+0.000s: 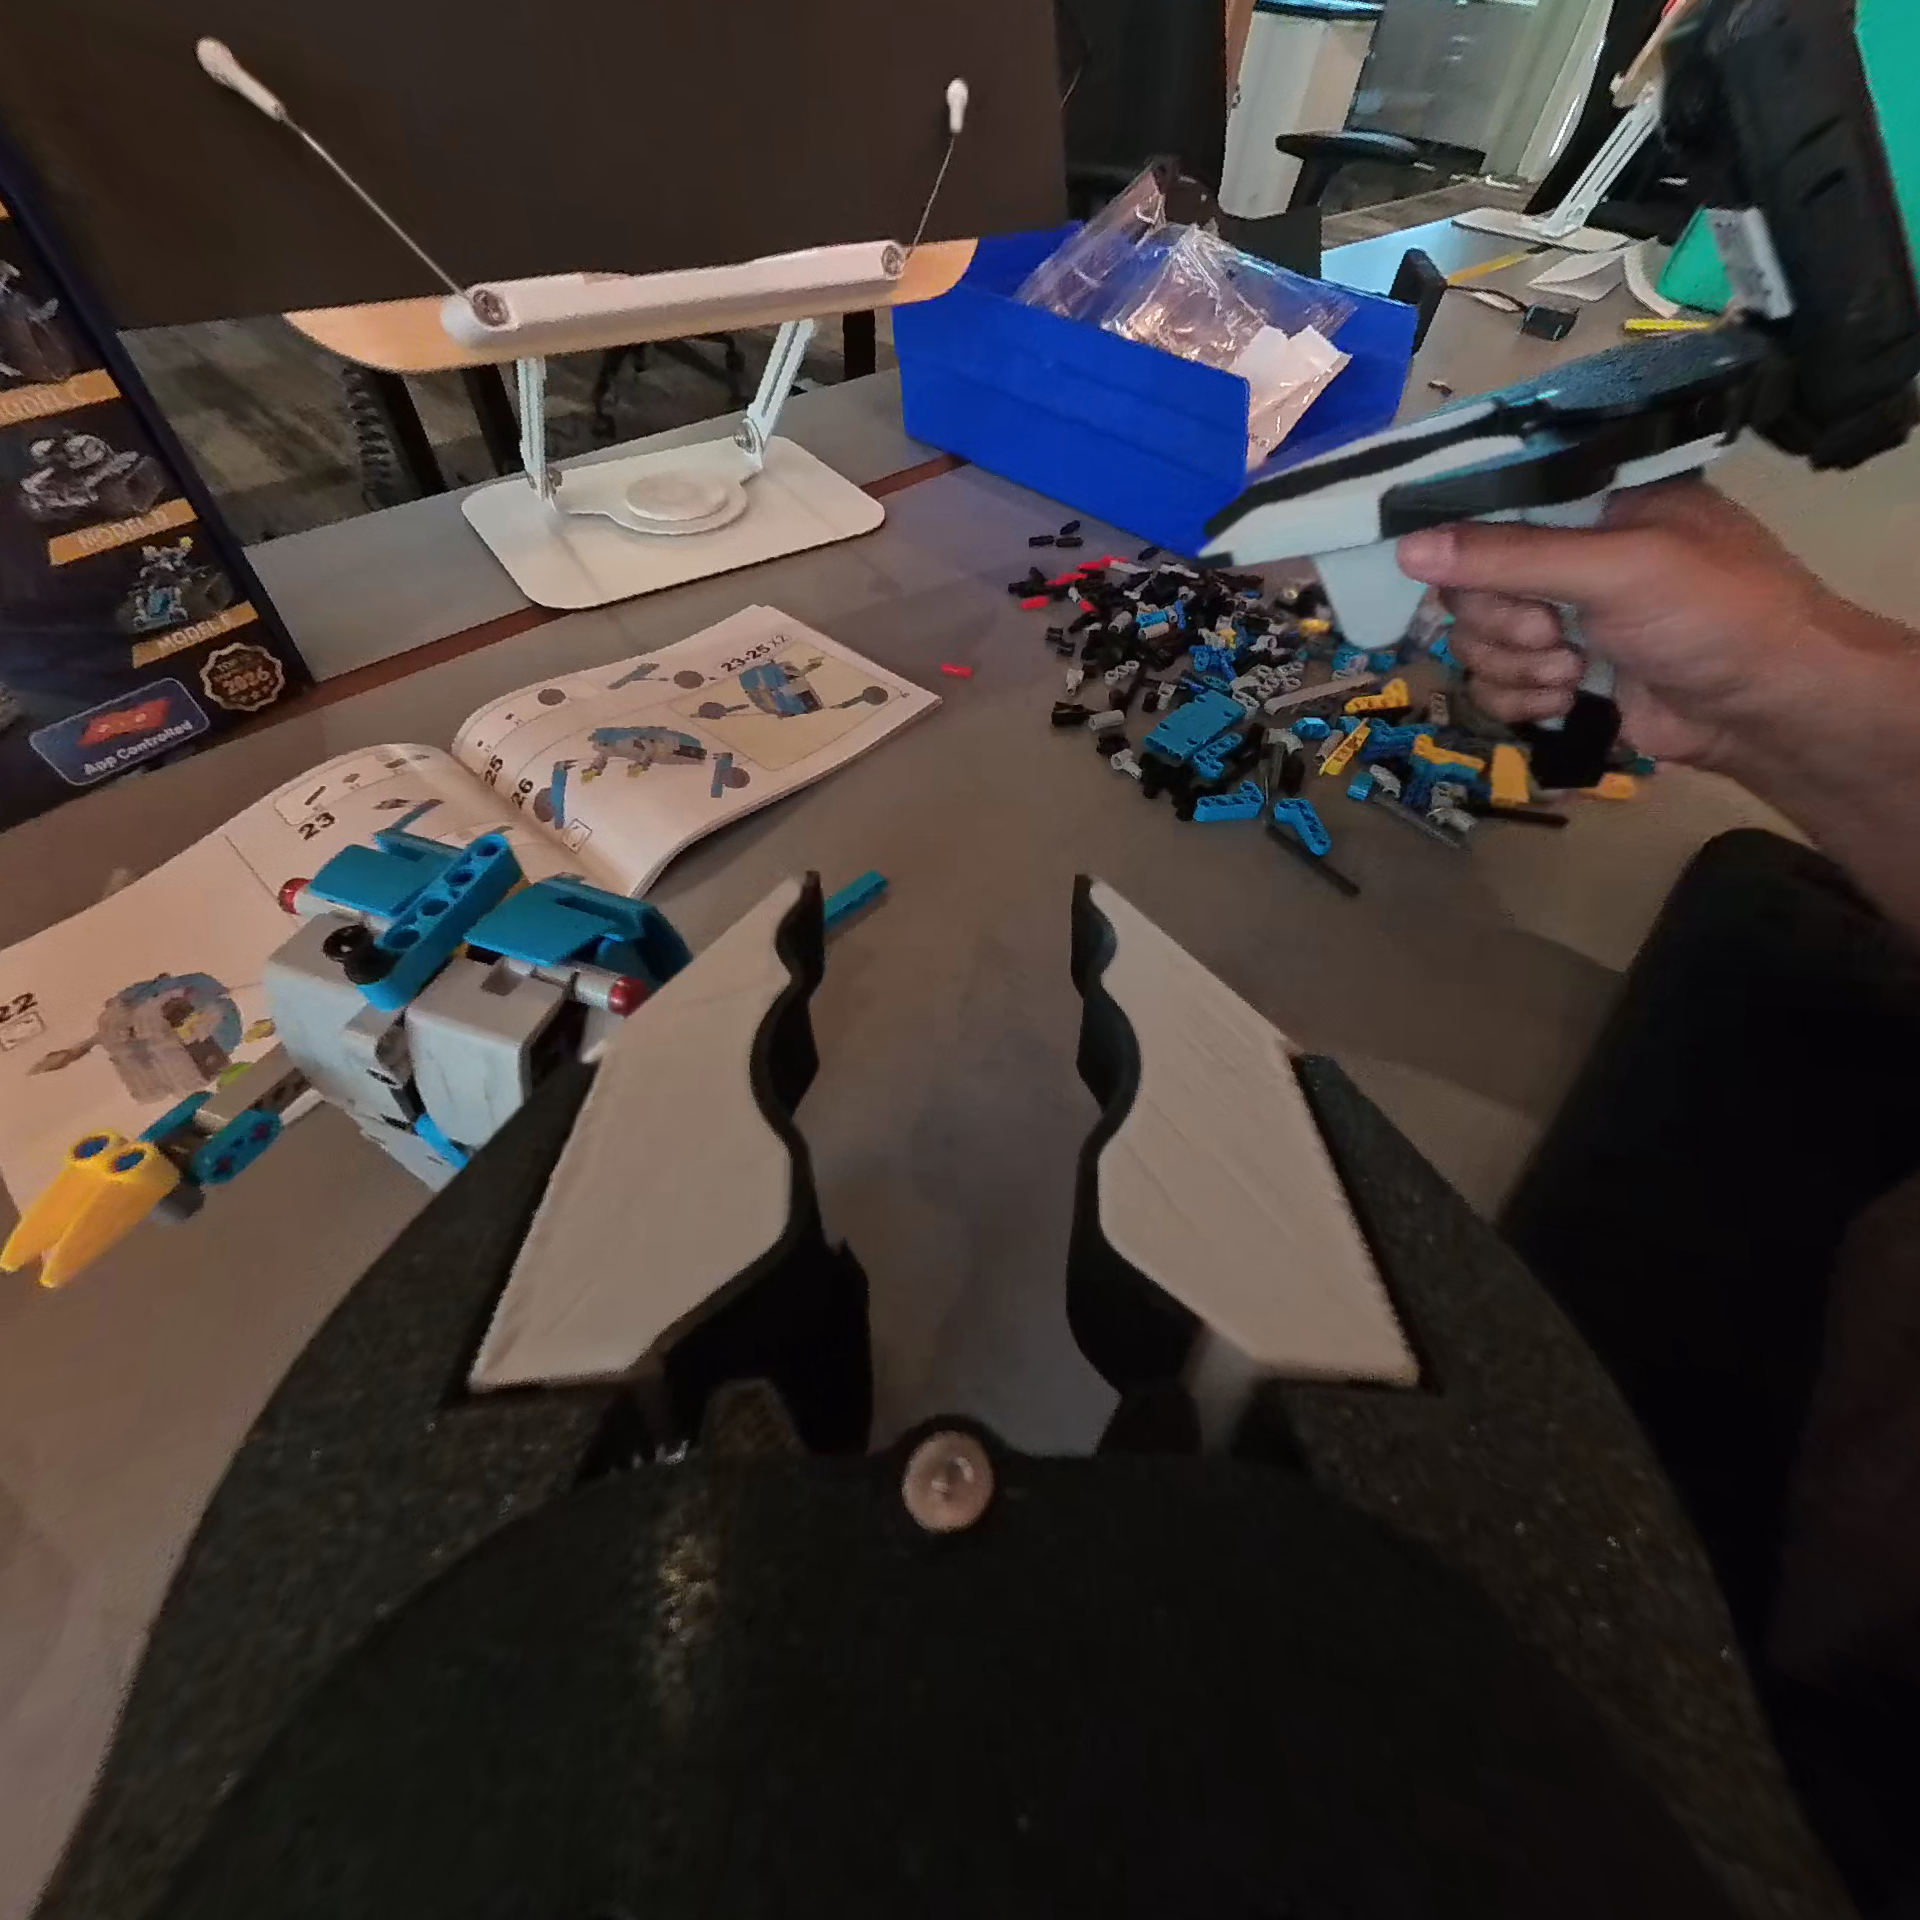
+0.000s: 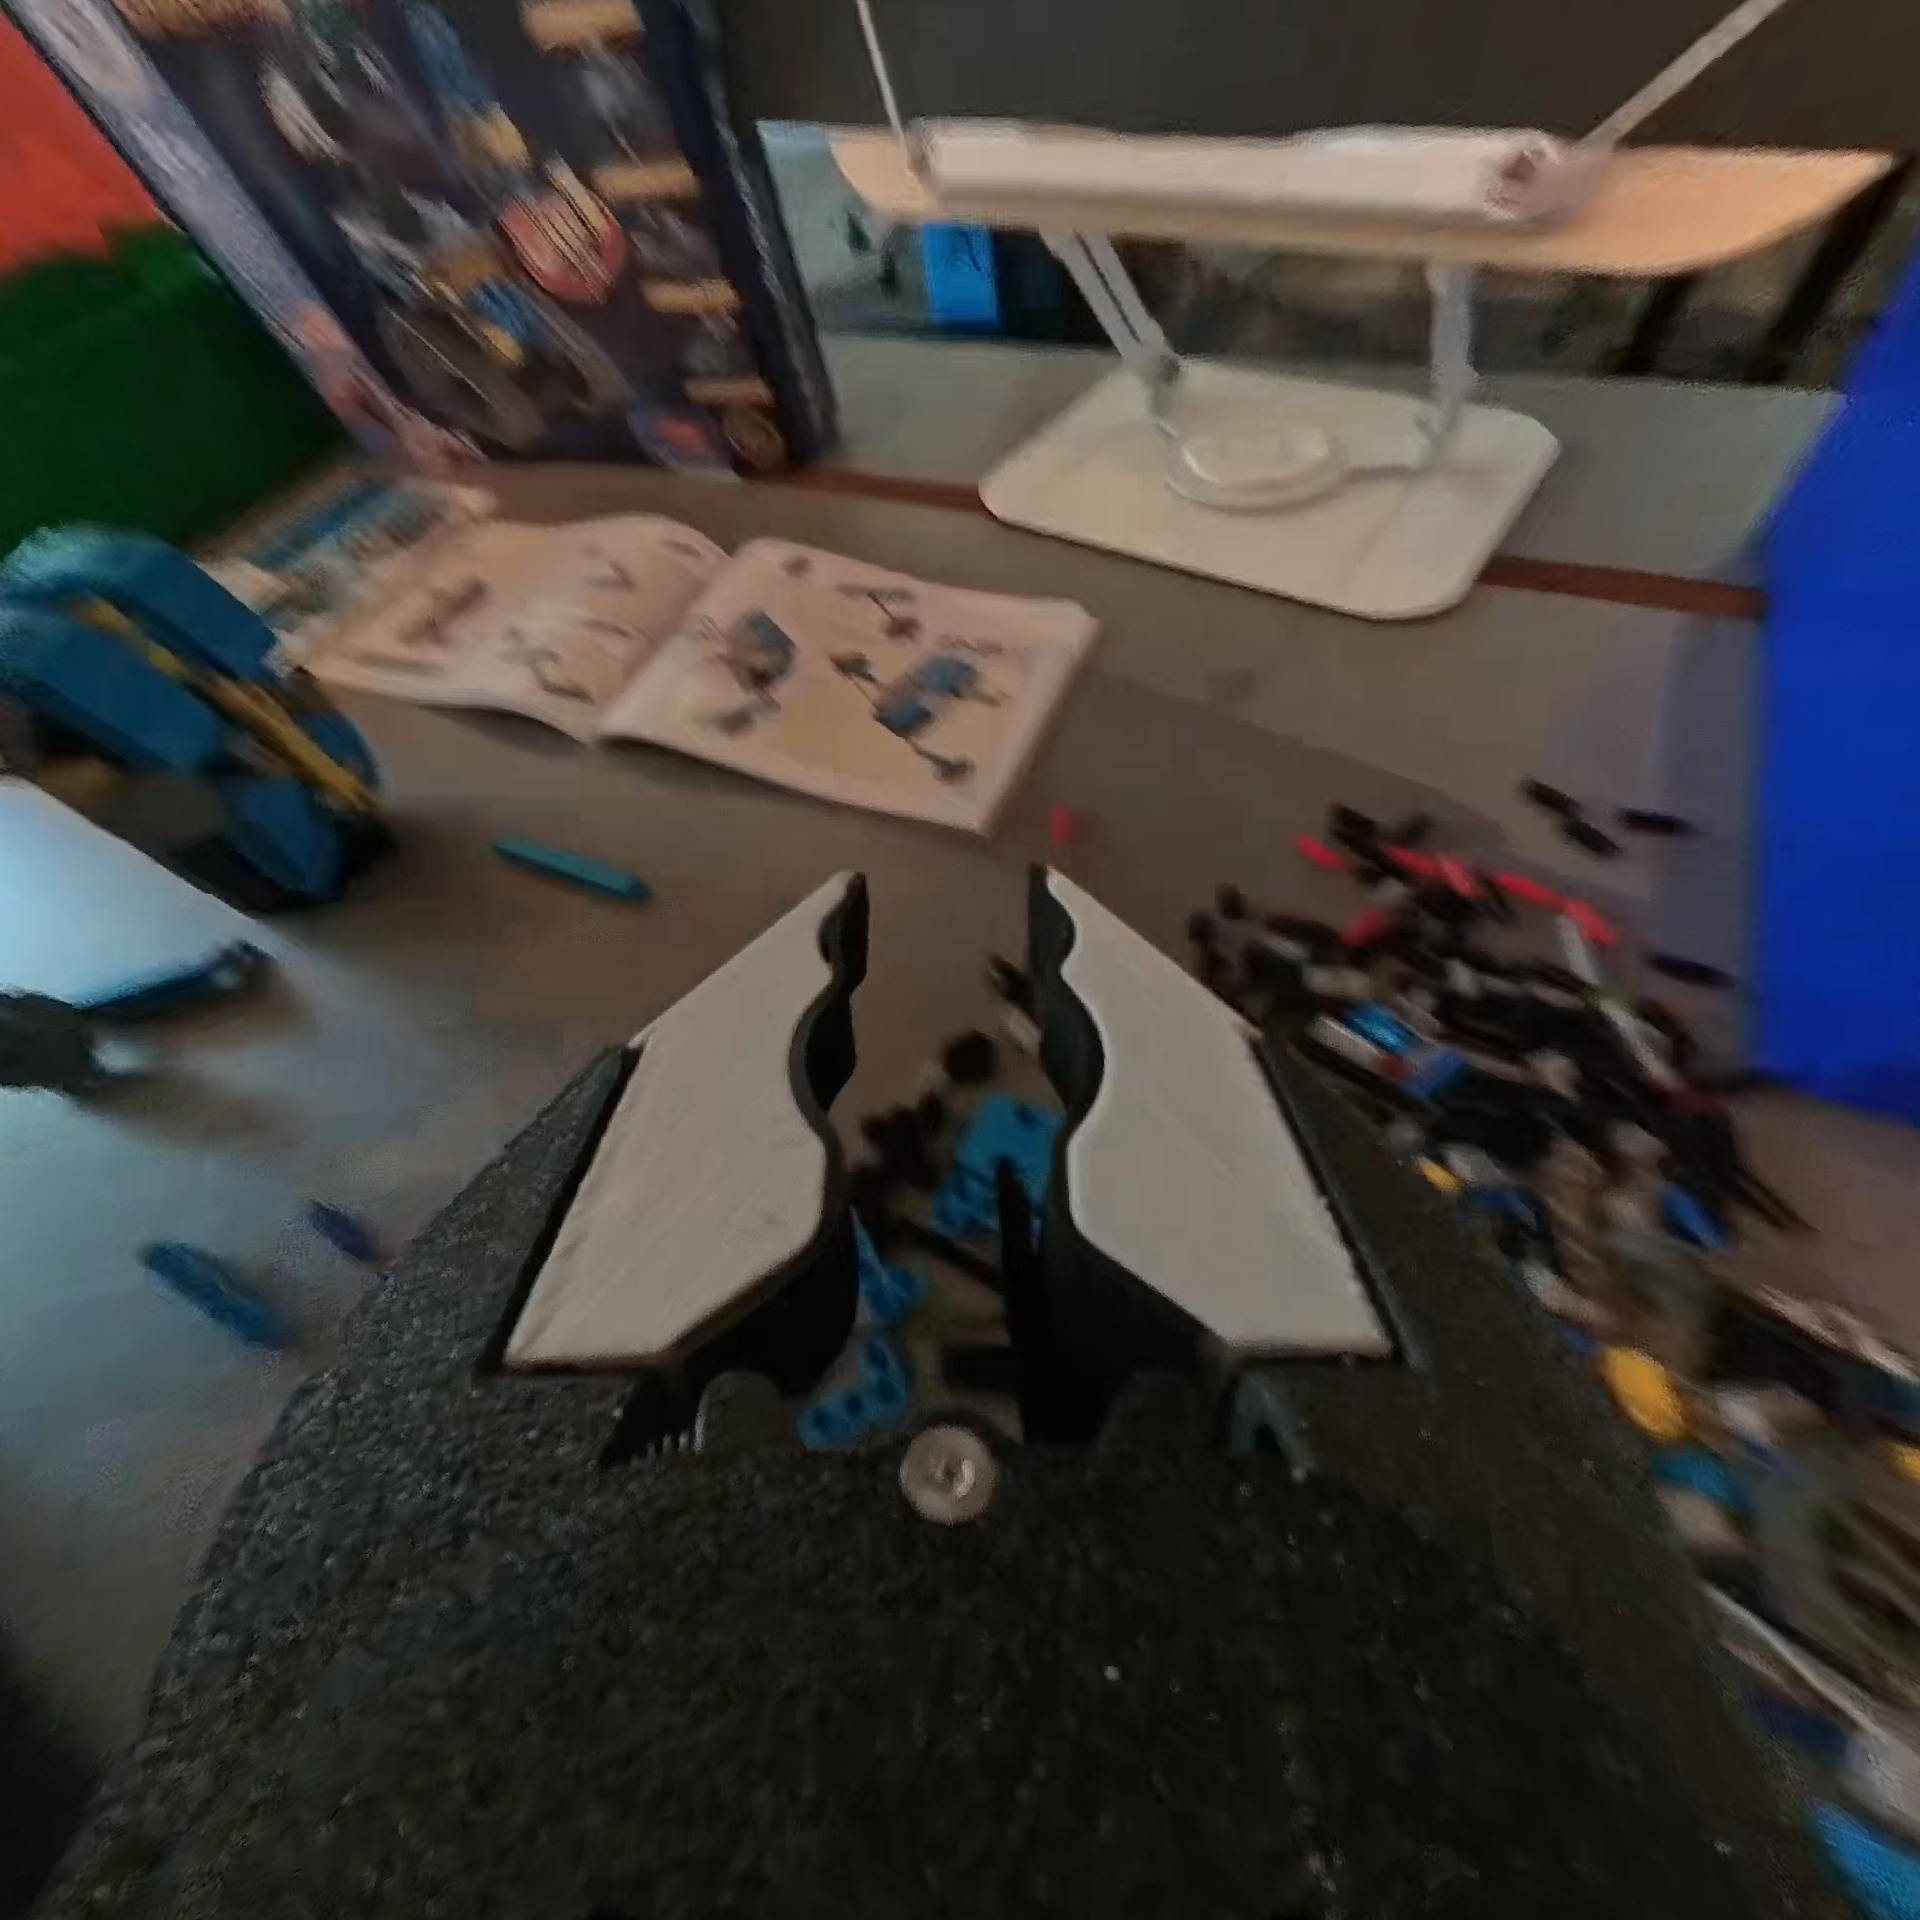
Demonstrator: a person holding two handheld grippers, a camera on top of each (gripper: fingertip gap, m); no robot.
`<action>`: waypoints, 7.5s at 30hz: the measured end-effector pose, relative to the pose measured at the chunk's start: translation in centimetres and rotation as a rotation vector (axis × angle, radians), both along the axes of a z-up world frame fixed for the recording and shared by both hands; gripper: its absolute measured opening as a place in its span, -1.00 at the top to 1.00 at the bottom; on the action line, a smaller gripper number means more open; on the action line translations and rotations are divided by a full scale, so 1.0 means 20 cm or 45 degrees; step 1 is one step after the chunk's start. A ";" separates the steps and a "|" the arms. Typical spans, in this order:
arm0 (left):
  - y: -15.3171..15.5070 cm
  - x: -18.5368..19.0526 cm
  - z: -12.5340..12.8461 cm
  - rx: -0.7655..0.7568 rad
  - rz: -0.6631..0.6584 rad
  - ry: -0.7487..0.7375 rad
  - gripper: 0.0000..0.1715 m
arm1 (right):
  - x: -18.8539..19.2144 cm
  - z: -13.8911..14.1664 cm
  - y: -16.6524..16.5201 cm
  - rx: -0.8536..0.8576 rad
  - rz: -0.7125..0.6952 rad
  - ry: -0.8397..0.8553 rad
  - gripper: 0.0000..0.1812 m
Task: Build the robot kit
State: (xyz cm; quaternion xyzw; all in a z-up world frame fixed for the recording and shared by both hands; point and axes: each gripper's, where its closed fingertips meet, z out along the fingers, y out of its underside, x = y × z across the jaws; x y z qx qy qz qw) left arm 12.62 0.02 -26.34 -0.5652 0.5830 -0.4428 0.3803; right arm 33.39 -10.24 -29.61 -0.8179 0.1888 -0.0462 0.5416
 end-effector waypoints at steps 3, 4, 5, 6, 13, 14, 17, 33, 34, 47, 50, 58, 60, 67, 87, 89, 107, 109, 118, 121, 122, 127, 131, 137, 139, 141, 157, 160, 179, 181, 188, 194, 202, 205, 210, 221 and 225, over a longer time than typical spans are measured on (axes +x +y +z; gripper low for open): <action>-0.02 0.00 -0.02 -0.031 0.011 0.038 0.48 | 0.06 -0.08 -0.16 -0.182 -0.032 -0.049 0.68; -0.03 0.00 -0.03 -0.041 0.008 0.048 0.49 | 0.07 -0.11 -0.20 -0.232 -0.022 -0.056 0.69; -0.04 0.00 -0.04 -0.047 0.002 0.055 0.49 | 0.07 -0.13 -0.24 -0.271 -0.017 -0.058 0.69; -0.05 0.01 -0.05 -0.048 -0.003 0.065 0.49 | 0.08 -0.15 -0.28 -0.304 -0.014 -0.056 0.72; -0.08 -0.01 -0.06 0.021 -0.010 0.096 0.53 | 0.19 -0.22 -0.46 -0.460 -0.089 -0.099 0.66; -0.07 -0.01 -0.06 0.029 -0.006 0.099 0.53 | 0.21 -0.23 -0.48 -0.470 -0.097 -0.102 0.63; -0.08 -0.03 -0.05 0.036 0.000 0.105 0.53 | 0.26 -0.22 -0.49 -0.469 -0.118 -0.099 0.62; -0.07 -0.07 -0.06 0.040 0.020 0.115 0.53 | 0.21 -0.40 -0.53 -0.608 -0.062 -0.011 0.77; -0.07 -0.06 -0.06 0.043 0.017 0.117 0.52 | 0.21 -0.41 -0.54 -0.610 -0.064 -0.010 0.77; -0.07 -0.07 -0.08 0.045 0.022 0.127 0.53 | 0.24 -0.35 -0.50 -0.584 -0.054 -0.040 0.83; -0.06 -0.07 -0.08 0.035 0.030 0.127 0.53 | 0.30 -0.34 -0.55 -0.590 -0.105 -0.043 0.83; -0.06 -0.06 -0.12 0.021 0.015 0.149 0.53 | 0.26 -0.33 -0.73 -0.597 -0.138 0.017 0.85; -0.06 -0.05 -0.13 0.015 0.004 0.153 0.53 | 0.20 -0.36 -0.75 -0.624 -0.106 0.037 0.84; -0.11 -0.01 -0.13 -0.004 -0.051 0.149 0.52 | 0.20 -0.33 -1.00 -0.671 -0.243 0.058 0.85; -0.17 0.03 -0.14 0.013 -0.123 0.162 0.52 | -0.17 -0.30 -1.13 -0.577 -0.139 0.216 0.82; -0.18 0.03 -0.14 0.013 -0.129 0.161 0.52 | -0.21 -0.31 -1.11 -0.579 -0.114 0.227 0.82; -0.21 0.03 -0.13 0.040 -0.161 0.166 0.52 | -0.05 -0.30 -1.40 -0.730 -0.288 0.083 0.80; -0.21 0.03 -0.13 0.041 -0.157 0.169 0.52 | -0.03 -0.29 -1.39 -0.702 -0.286 0.085 0.80; -0.19 0.03 -0.14 0.039 -0.129 0.181 0.52 | 0.14 -0.32 -1.50 -0.765 -0.356 0.073 0.87; -0.18 0.04 -0.15 0.044 -0.128 0.188 0.52 | 0.19 -0.33 -1.51 -0.782 -0.354 0.057 0.87; -0.19 0.04 -0.15 0.044 -0.128 0.190 0.52 | 0.20 -0.32 -1.49 -0.772 -0.338 0.047 0.87; -0.19 0.06 -0.14 0.074 -0.120 0.188 0.52 | 0.31 -0.28 -1.24 -0.692 -0.256 -0.029 0.89; -0.14 0.04 -0.13 0.103 -0.073 0.196 0.52 | 0.42 -0.25 -1.01 -0.627 -0.175 -0.071 0.89; -0.06 0.01 -0.14 0.074 0.006 0.204 0.52 | 0.51 -0.28 -0.77 -0.628 -0.063 -0.082 0.90; -0.06 0.02 -0.15 0.053 0.011 0.204 0.52 | 0.52 -0.29 -0.70 -0.612 -0.031 -0.070 0.90; -0.06 0.02 -0.15 0.055 0.010 0.207 0.52 | 0.53 -0.32 -0.65 -0.627 -0.003 -0.066 0.90; 0.00 0.02 -0.18 0.049 0.033 0.222 0.52 | 0.62 -0.41 -0.64 -0.740 -0.033 -0.054 0.90; 0.01 0.02 -0.20 0.047 0.028 0.227 0.52 | 0.61 -0.37 -0.65 -0.714 -0.043 -0.059 0.90; 0.05 0.01 -0.20 0.039 0.050 0.213 0.52 | 0.49 -0.37 -0.32 -0.673 0.166 -0.053 0.91; 0.05 0.02 -0.20 0.039 0.042 0.212 0.52 | 0.50 -0.37 -0.32 -0.674 0.158 -0.053 0.91; 0.07 0.00 -0.20 0.066 0.044 0.213 0.52 | 0.47 -0.42 -0.30 -0.661 0.156 -0.017 0.91; 0.06 0.00 -0.17 0.026 0.041 0.191 0.52 | 0.35 -0.30 -0.54 -0.637 0.057 -0.033 0.92; -0.14 0.01 -0.18 0.028 -0.138 0.199 0.52 | 0.28 -0.18 -1.64 -0.689 -0.497 0.111 0.91; -0.22 0.01 -0.20 0.045 -0.204 0.218 0.52 | 0.20 -0.20 -1.91 -0.674 -0.634 0.169 0.91; -0.33 0.02 -0.15 0.091 -0.260 0.185 0.52 | 0.09 -0.27 -1.90 -0.623 -0.606 0.167 0.91; -0.36 -0.04 -0.16 0.072 -0.192 0.191 0.52 | 0.16 -0.31 -1.54 -0.614 -0.421 0.123 0.81; -0.33 -0.05 -0.16 0.092 -0.167 0.197 0.52 | 0.15 -0.30 -1.39 -0.582 -0.340 0.104 0.81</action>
